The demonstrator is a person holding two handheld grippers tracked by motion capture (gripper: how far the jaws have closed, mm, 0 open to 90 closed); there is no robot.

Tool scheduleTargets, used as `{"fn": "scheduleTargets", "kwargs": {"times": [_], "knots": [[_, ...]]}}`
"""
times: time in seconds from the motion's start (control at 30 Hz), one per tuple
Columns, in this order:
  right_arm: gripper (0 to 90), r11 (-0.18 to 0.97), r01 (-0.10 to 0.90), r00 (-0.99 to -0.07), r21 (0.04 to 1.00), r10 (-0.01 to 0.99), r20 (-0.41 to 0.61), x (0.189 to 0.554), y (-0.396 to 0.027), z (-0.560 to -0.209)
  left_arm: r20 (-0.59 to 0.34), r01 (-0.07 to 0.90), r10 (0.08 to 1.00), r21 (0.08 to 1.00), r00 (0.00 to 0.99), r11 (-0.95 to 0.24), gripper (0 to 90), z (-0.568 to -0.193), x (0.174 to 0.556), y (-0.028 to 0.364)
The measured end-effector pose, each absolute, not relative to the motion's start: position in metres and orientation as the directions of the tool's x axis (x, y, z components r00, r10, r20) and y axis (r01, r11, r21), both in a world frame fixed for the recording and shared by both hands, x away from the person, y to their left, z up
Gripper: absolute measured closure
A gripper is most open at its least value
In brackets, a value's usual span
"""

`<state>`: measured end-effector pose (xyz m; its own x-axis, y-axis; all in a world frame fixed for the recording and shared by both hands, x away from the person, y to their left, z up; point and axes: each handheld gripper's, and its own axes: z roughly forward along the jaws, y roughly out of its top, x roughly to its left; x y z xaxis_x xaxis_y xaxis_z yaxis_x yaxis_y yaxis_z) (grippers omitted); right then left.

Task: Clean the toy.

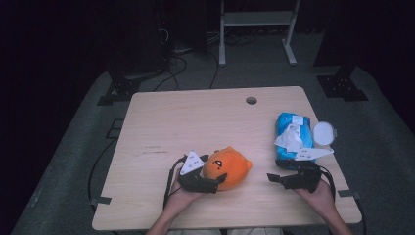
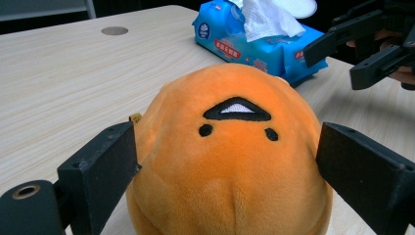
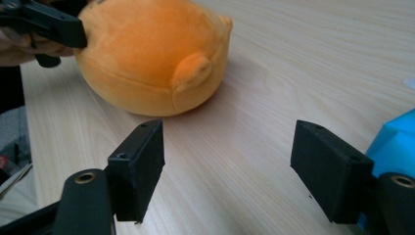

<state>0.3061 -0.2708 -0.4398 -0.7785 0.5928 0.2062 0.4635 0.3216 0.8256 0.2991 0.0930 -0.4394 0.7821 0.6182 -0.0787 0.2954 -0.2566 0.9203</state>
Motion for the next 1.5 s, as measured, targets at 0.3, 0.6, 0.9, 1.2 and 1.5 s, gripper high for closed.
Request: {"fn": "scheduleTargets", "kwargs": {"times": [0.3,0.6,0.9,1.2,1.5], "knots": [[27.2,0.284,0.453,-0.764,0.845,0.613,0.203,0.315,-0.278,-0.433,-0.079,0.297,0.609,0.917,0.789,-0.266,8.7,-0.441,0.298,0.095],[27.8,0.241,0.395,-0.713,0.887,0.688,0.131,0.329,-0.295,-0.407,-0.080,0.303,0.594,0.909,0.801,-0.286,8.9,-0.442,0.299,0.093],[29.7,0.263,0.381,-0.643,0.886,0.765,0.050,0.353,-0.305,-0.402,-0.079,0.302,0.576,0.904,0.814,-0.303,12.5,-0.445,0.299,0.092],[33.3,0.268,0.424,-0.564,0.865,0.825,0.021,0.374,-0.317,-0.411,-0.083,0.307,0.572,0.900,0.816,-0.308,14.0,-0.447,0.299,0.091],[43.8,0.250,0.512,-0.486,0.822,0.873,0.037,0.391,-0.321,-0.428,-0.097,0.319,0.561,0.894,0.822,-0.313,15.0,-0.449,0.299,0.093]]}}
